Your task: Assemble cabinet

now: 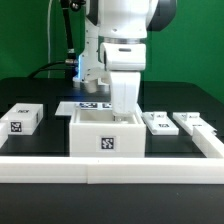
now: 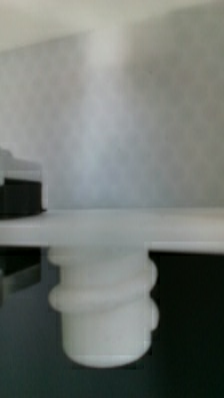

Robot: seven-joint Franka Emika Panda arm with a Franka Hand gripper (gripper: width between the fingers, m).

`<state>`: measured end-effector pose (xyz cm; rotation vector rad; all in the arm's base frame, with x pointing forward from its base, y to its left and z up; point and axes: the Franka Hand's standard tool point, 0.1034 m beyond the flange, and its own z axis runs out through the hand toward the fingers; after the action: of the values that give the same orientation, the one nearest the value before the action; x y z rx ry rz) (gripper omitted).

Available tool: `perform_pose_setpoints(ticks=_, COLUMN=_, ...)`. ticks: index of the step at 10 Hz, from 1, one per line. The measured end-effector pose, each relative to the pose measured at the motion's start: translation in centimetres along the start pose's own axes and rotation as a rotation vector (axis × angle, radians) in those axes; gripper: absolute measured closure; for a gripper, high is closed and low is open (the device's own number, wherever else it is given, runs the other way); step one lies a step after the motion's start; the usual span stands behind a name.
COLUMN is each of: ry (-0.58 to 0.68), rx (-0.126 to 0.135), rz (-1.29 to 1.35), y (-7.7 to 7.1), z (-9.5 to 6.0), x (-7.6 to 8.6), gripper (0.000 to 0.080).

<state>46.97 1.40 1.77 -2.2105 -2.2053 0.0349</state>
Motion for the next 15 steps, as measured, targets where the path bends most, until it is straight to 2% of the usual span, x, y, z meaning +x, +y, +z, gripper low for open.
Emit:
perform_pose_setpoints(ticks=2, ry=0.002, rx=-0.013, rz=-0.020, y=2.5, z=0.0, x=1.8, gripper=0.0762)
perform_pose_setpoints(ticks=3, ry=0.002, rx=-0.020, rz=-0.034, y=3.0, z=0.0, x=2.5, gripper=0.0762)
perform_pose_setpoints(ticks=7, ry=0.003, rx=-0.021, rz=-0.018, y=3.0, z=0.0, x=2.4, gripper=0.0762)
perform_pose_setpoints(ticks=10, ry=0.011, rx=-0.026, rz=0.031, y=4.4, z=-0.2, x=5.7, gripper=0.0762)
perform_pose_setpoints(ticks=11, ry=0.007, rx=-0.011, rz=0.038, y=4.6, z=-0.1, x=6.9, gripper=0.0762)
perform_pose_setpoints(ticks=12, ry=-0.002, rx=0.016, rz=0.026, y=4.7, z=-0.1, x=7.7, gripper=0.0762)
perform_pose_setpoints(ticks=13, ry=-0.004, rx=0.027, rz=0.027, y=4.7, z=-0.1, x=8.4, gripper=0.0762)
perform_pose_setpoints(ticks=15, ry=-0.003, rx=0.031, rz=0.037, y=4.7, z=-0.3, x=9.9, gripper=0.0762)
